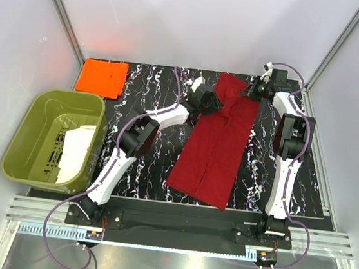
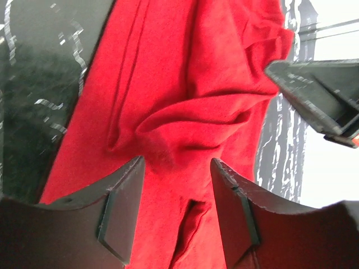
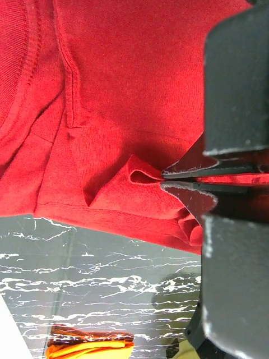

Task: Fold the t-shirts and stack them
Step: Fold the tshirt

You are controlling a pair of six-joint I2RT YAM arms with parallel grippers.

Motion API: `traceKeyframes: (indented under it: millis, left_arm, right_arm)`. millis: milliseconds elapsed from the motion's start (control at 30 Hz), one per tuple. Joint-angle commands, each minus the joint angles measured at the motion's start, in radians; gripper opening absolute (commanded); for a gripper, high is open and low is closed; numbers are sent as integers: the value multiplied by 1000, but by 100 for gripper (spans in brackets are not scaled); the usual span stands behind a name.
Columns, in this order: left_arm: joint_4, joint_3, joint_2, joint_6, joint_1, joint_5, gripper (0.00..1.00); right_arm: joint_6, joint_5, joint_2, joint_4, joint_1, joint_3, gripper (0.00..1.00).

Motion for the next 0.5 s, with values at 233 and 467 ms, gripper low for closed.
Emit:
traceKeyframes:
  millis: [233,467]
  left_arm:
    - [17,148,75,-29,-2,-9,44]
    - [-38,93,23,1,-5,-61,52]
  right_arm:
    - [11,-27,-28,36,2,49,7]
    - [10,-27,-25,41,0,48,6]
